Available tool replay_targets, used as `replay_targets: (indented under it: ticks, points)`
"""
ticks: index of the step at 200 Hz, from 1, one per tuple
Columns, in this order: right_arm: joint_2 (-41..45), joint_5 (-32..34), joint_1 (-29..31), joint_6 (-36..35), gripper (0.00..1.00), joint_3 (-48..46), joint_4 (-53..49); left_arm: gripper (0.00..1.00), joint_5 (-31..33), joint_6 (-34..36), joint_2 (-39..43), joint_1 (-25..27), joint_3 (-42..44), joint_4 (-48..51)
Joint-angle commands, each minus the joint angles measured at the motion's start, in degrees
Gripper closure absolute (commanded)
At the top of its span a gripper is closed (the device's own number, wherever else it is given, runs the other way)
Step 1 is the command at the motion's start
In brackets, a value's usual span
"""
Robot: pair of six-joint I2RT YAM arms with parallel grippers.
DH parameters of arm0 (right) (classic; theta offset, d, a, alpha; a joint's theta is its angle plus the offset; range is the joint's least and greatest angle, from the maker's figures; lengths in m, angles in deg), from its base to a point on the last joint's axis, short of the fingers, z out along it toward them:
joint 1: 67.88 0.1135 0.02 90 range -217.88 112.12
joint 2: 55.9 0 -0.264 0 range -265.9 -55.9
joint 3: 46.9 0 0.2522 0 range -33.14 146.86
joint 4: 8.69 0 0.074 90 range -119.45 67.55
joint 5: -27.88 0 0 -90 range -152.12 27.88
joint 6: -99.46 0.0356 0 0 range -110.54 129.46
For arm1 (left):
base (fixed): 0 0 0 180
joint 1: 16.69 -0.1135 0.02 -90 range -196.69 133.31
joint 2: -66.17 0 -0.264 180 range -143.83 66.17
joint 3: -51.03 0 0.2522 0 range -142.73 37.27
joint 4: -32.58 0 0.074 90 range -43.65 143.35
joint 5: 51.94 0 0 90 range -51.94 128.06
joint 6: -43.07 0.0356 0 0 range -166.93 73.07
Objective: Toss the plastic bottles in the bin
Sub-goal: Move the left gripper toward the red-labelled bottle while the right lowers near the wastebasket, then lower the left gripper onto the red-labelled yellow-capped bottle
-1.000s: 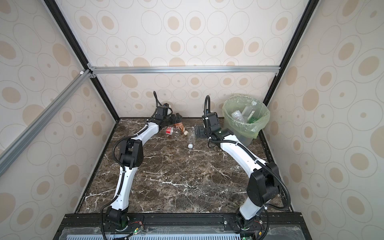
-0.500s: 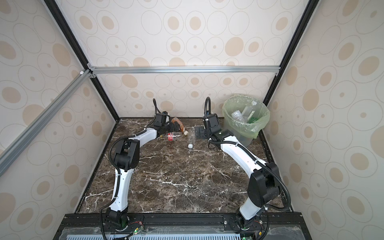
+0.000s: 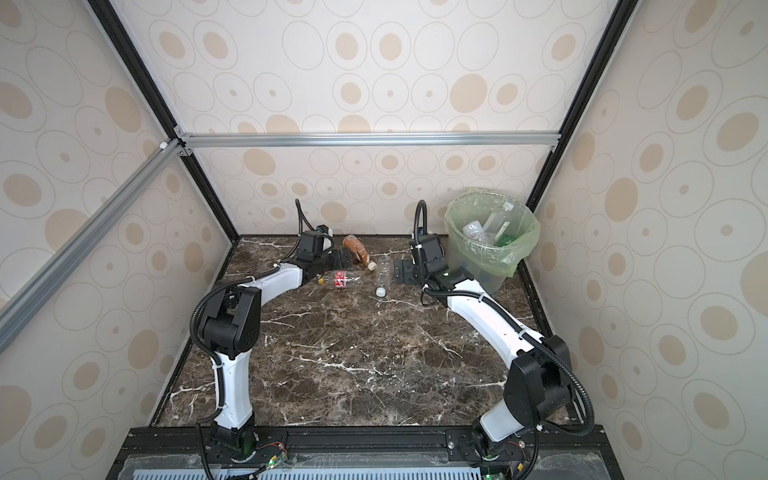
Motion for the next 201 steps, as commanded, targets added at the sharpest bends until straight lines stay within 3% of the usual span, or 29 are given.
replay_targets:
  ticks: [1, 49, 117, 162, 201]
  points:
    - [1.9, -0.6, 0.1, 1.5, 0.0, -1.4, -0.4, 0.01, 1.3, 3.4, 2.1, 0.6, 0.8, 0.2]
    - [2.8, -1.3, 0.1, 2.6, 0.0, -2.9, -0.6, 0.01, 5.1, 7.5, -0.2, 2.6, -3.3, 6.5]
    - [4.7, -1.0, 0.1, 2.9, 0.0, -5.7, -0.4, 0.01, 9.9, 10.6, 0.5, 4.8, -1.8, 8.5]
    - [5.4, -0.6, 0.1, 2.8, 0.0, -7.0, 0.1, 0.01, 12.8, 19.7, 0.5, 5.5, -6.0, 13.7]
    - [5.9, 0.2, 0.1, 2.5, 0.0, -8.1, 0.4, 0.01, 11.0, 33.5, 2.2, 5.6, -9.8, 21.8]
